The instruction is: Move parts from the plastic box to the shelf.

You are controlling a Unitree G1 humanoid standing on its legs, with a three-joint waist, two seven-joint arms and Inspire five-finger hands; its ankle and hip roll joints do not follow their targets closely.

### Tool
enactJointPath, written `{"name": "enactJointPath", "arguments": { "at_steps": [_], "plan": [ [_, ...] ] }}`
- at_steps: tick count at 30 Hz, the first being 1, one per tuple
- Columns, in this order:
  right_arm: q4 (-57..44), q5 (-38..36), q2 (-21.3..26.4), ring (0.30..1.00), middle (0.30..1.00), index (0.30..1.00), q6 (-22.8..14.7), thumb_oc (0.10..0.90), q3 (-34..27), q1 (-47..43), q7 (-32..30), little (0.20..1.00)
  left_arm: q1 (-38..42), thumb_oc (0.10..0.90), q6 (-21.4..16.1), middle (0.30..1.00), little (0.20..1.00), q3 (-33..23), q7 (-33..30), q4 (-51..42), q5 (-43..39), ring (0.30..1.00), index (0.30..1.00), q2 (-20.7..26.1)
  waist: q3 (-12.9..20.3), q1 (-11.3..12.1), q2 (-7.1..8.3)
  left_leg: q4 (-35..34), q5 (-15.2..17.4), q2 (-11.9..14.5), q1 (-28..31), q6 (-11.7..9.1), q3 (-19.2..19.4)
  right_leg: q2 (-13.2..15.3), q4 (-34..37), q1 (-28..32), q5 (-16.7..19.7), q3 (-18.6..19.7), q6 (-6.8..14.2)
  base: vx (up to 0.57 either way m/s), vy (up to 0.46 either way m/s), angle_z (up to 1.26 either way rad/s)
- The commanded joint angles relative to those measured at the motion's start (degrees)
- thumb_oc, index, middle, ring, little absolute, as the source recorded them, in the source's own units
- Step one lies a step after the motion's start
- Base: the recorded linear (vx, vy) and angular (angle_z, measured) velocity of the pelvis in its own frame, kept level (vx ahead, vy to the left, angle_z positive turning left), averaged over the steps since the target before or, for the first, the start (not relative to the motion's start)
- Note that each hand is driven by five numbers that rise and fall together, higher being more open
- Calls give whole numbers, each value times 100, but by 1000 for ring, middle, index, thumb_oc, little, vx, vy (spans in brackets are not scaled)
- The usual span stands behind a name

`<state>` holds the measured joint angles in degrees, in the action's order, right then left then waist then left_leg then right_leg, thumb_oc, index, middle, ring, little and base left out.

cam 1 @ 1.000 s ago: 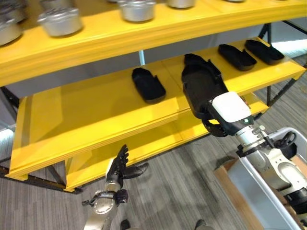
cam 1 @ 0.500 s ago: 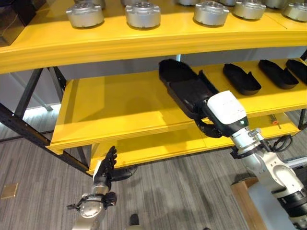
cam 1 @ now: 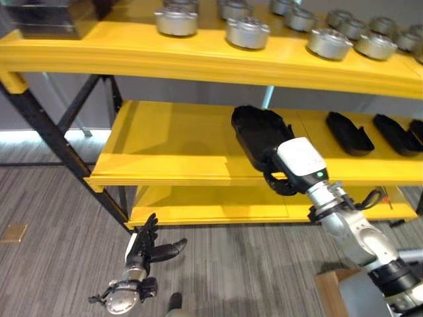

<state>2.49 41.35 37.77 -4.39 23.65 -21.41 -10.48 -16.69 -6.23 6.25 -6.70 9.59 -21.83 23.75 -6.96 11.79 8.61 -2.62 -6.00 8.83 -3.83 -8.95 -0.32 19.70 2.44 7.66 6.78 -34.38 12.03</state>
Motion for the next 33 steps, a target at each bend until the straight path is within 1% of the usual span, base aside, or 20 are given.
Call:
{"name": "enactJointPath", "arguments": {
  "at_steps": [1,2,3,4,5,6,8,10,15,16,19,20,22,23,28,29,32,33],
  "plan": [
    [52,-383,-14,300,300,300,31,400,-88,-1351,-497,300,345,900,-455,1000,1000,-230,90,-589,46,1000,1000,353,147,182,23,-222,113,52,212,298,443,343,-553,-27,410,11,249,-31,-29,53],
    [293,-455,-94,300,300,300,88,400,-3,-1554,-530,300,324,900,-456,1000,1000,-212,93,-608,41,1000,1000,416,60,315,48,-211,88,27,116,310,355,336,-575,-38,386,-64,242,-26,-25,46],
    [325,-458,-104,300,300,300,80,400,14,-1585,-546,300,327,900,-453,1000,1000,-223,92,-610,40,1000,1000,415,55,298,51,-210,85,24,109,311,346,338,-577,-36,384,-74,242,4,-57,64],
    [627,-576,-131,300,300,300,170,400,78,-1868,-602,300,349,900,-469,1000,1000,-205,85,-618,-18,1000,1000,518,-87,453,58,-198,127,18,-3,291,200,285,-622,-56,289,-70,277,8,-52,54],
    [725,-635,-137,300,300,300,195,400,118,-1991,-628,300,371,900,-481,1000,1000,-203,73,-623,-35,1000,1000,566,-154,509,45,-190,115,10,-48,289,171,282,-639,-72,274,-87,272,-23,-53,39],
    [933,-732,-119,300,300,300,246,400,164,-2246,-694,300,417,900,-496,1000,1000,-166,65,-654,-95,1000,1000,652,-274,599,20,-180,85,-29,-147,300,107,300,-676,-127,276,-151,269,-57,-5,29],
    [1209,-832,-90,300,300,300,289,400,262,-2597,-784,300,491,900,-522,1000,1000,-108,59,-686,-152,1000,1000,735,-440,663,-21,-129,73,-84,-275,335,40,345,-728,-203,288,-197,267,-73,14,22],
    [1663,-966,48,300,300,300,405,400,425,-3234,-876,300,647,900,-566,1000,1000,11,20,-728,-231,1000,1000,896,-706,760,-132,52,67,-153,-567,373,-42,438,-810,-354,344,-255,266,-101,42,13],
    [2215,-1099,188,300,300,300,533,400,651,-3982,-986,300,863,900,-625,1000,1000,160,-23,-771,-372,1000,1000,977,-965,824,-306,264,71,-265,-945,429,-164,546,-851,-555,407,-331,266,-41,37,18],
    [2474,-1143,277,300,300,300,579,400,781,-4300,-1017,300,957,900,-644,1000,1000,215,-39,-791,-439,1000,1000,997,-1057,831,-384,352,87,-322,-1102,453,-201,600,-870,-644,437,-358,269,-21,33,15],
    [2716,-1235,352,300,300,300,613,400,886,-4624,-1049,300,1008,900,-652,1000,1000,288,-49,-815,-496,1000,1000,1009,-1133,832,-462,438,96,-363,-1241,479,-212,658,-885,-732,453,-363,265,-11,27,7],
    [2800,-1281,361,300,300,300,620,400,894,-4703,-1071,300,1031,900,-660,1000,1000,314,-47,-817,-511,1000,1000,1005,-1155,824,-492,463,98,-376,-1282,485,-213,673,-891,-754,459,-362,265,-2,18,3],
    [2816,-1288,363,300,300,300,614,400,908,-4723,-1077,300,1041,900,-661,1000,1000,315,-48,-813,-512,1000,1000,1000,-1157,822,-495,471,101,-378,-1292,486,-214,676,-894,-762,459,-362,265,-3,21,5],
    [3101,-1422,368,300,300,300,643,400,964,-4924,-1126,300,1099,900,-683,1000,1000,395,-57,-804,-551,1000,1000,1019,-1206,805,-565,544,118,-412,-1383,511,-209,717,-907,-843,467,-325,261,-1,39,4],
    [3562,-1626,379,300,300,300,653,400,1080,-5217,-1191,300,1169,900,-707,1000,1000,476,-64,-854,-633,1000,1000,1031,-1242,771,-637,601,127,-454,-1500,533,-185,769,-935,-965,494,-284,263,-1,13,0],
    [3719,-1722,395,300,300,300,658,400,1117,-5343,-1210,300,1217,900,-719,1000,1000,518,-67,-861,-647,1000,1000,1030,-1253,750,-684,639,135,-469,-1551,540,-191,789,-938,-1011,498,-248,260,-3,16,-5],
    [3989,-1988,406,300,300,300,657,400,974,-5470,-1343,300,1242,900,-732,1000,1000,592,-70,-875,-709,1000,1000,1001,-1268,715,-749,656,139,-480,-1594,549,-185,809,-939,-1045,498,-237,261,-1,14,-5],
    [4003,-1997,407,300,300,300,648,400,979,-5479,-1350,300,1248,900,-733,1000,1000,595,-71,-873,-710,1000,1000,1002,-1270,717,-748,661,141,-480,-1599,550,-185,811,-941,-1049,497,-236,261,0,0,0]
  ]
}}
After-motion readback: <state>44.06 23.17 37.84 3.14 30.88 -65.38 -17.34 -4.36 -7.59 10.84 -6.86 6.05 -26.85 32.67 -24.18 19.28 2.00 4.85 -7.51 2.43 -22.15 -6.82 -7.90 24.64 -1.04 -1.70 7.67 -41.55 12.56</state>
